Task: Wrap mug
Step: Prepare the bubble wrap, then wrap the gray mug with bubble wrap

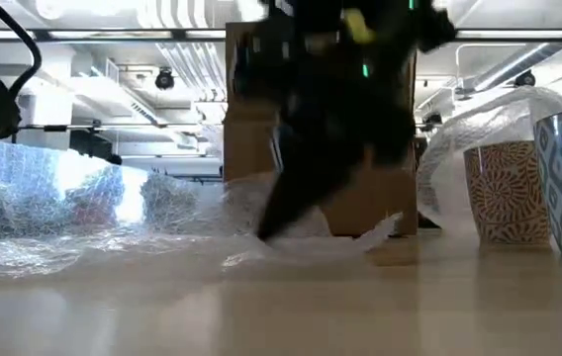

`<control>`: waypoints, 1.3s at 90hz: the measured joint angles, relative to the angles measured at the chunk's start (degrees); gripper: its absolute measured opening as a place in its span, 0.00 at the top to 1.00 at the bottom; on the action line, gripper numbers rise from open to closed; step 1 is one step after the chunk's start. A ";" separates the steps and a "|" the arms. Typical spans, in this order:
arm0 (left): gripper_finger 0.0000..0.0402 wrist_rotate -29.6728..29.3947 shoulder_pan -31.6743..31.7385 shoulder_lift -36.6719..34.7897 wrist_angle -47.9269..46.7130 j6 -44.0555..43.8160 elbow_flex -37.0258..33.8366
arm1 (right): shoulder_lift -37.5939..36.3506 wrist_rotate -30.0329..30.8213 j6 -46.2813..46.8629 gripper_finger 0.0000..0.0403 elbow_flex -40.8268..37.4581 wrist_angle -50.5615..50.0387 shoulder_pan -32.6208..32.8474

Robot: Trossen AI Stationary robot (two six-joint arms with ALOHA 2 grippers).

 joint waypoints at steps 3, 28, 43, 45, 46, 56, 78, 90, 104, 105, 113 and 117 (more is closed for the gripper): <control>1.00 -0.02 0.02 -0.02 0.06 0.00 0.00 | 0.11 0.45 0.78 0.98 0.18 -1.65 0.44; 1.00 -0.76 -0.05 -0.02 -0.57 -0.46 -0.90 | -2.25 0.41 6.19 0.98 0.23 -19.96 3.84; 1.00 -0.84 -0.05 -0.04 -1.12 -0.49 -1.14 | -4.73 -0.92 8.37 0.98 -0.07 -27.59 5.16; 1.00 -0.81 -0.05 -0.04 -0.87 -0.45 -1.14 | -5.01 -0.93 8.79 0.98 -0.07 -28.02 5.16; 1.00 -0.80 -0.05 -0.04 -0.78 -0.43 -1.12 | -5.19 -0.94 9.01 0.98 -0.07 -28.19 5.16; 1.00 -0.51 -0.07 -0.09 -0.47 0.93 0.34 | -7.76 -1.13 10.61 0.98 -0.07 -28.71 4.94; 1.00 -4.94 0.02 -0.40 -0.25 10.12 9.06 | -16.07 1.82 11.70 0.98 -0.07 -28.43 4.81; 1.00 -12.38 0.03 -0.57 -0.69 16.30 12.16 | -21.91 3.64 15.23 0.96 -0.05 -30.37 4.49; 1.00 -13.70 0.10 -0.61 -0.65 17.60 12.55 | -28.17 3.07 24.40 0.85 -0.04 -41.06 5.26; 1.00 -13.58 0.10 -0.61 -0.57 17.61 12.43 | -28.49 2.68 25.16 0.83 -0.04 -41.92 5.41; 1.00 -13.44 0.27 -0.63 -0.77 17.62 10.91 | -30.92 0.77 31.06 0.73 -1.01 -46.05 7.59; 1.00 -13.46 0.61 -0.63 -0.61 17.59 9.95 | -31.95 0.17 33.71 0.69 -2.22 -46.36 9.06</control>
